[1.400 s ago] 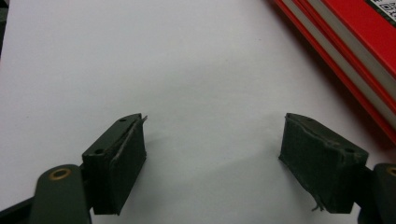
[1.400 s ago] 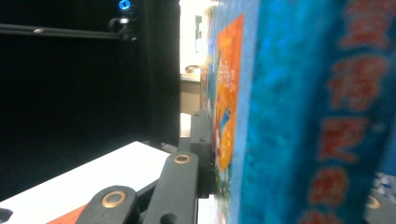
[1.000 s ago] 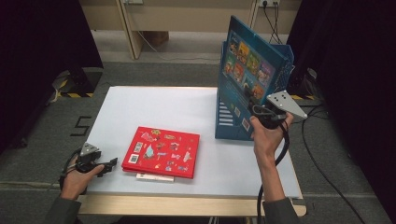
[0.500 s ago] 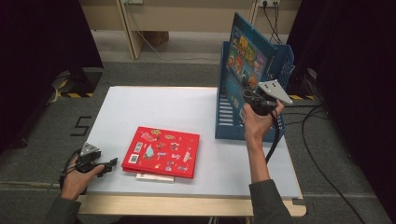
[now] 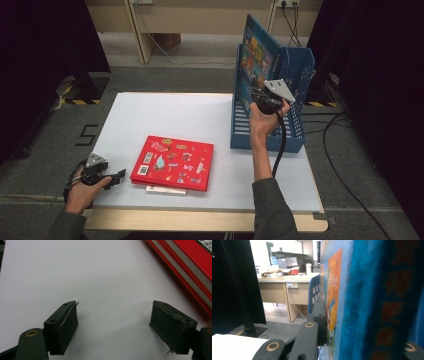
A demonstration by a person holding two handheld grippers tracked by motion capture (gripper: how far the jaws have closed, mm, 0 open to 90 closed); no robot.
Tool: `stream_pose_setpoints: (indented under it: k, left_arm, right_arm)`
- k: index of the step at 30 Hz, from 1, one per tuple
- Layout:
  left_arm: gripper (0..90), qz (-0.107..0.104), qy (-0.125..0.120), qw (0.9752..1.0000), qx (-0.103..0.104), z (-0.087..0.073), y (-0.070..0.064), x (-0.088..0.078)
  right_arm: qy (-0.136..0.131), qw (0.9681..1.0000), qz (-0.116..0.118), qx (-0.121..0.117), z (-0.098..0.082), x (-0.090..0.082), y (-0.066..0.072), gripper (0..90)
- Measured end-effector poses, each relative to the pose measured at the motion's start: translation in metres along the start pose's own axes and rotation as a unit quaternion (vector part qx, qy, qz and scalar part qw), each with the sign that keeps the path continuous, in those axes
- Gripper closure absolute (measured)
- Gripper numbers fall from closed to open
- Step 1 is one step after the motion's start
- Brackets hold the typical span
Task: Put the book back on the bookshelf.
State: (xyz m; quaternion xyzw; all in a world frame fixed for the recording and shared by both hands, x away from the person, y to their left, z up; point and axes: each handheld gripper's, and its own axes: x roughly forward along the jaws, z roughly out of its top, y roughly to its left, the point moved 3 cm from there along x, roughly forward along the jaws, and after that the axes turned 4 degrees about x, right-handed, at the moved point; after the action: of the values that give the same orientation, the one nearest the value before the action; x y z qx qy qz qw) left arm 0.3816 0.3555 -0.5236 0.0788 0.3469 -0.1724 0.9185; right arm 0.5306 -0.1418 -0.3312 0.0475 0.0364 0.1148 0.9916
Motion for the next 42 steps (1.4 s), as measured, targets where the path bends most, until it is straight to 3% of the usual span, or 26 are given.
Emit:
stream_pose_setpoints:
  k: [11, 18, 25, 30, 39, 42]
  left_arm:
    - [20.6, 0.0, -0.001, 1.0, 0.0, 0.0, 0.0, 0.0]
    - [20.5, 0.0, -0.002, 1.0, 0.001, 0.0, 0.0, 0.0]
    - [20.5, 0.001, -0.002, 1.0, 0.001, 0.0, 0.0, 0.0]
    - [20.6, 0.001, -0.001, 1.0, 0.001, 0.0, 0.0, 0.0]
    - [20.6, 0.001, -0.002, 1.0, 0.0, 0.0, 0.0, 0.0]
    - [20.5, 0.001, -0.001, 1.0, 0.001, 0.0, 0.0, 0.0]
  right_arm:
    - [0.018, 0.9995, -0.024, -0.012, -0.023, 0.022, 0.007, 82.3]
    - [0.03, 0.999, -0.033, 0.0, -0.035, 0.034, 0.008, 81.9]
    - [0.041, 0.9987, -0.03, 0.008, -0.04, 0.036, 0.014, 80.3]
    - [0.043, 0.9986, -0.032, 0.001, -0.043, 0.037, 0.022, 79.1]
    - [0.053, 0.9981, -0.031, 0.005, -0.048, 0.035, 0.024, 77.5]
    - [0.077, 0.9966, -0.028, 0.005, -0.054, 0.033, 0.02, 77.0]
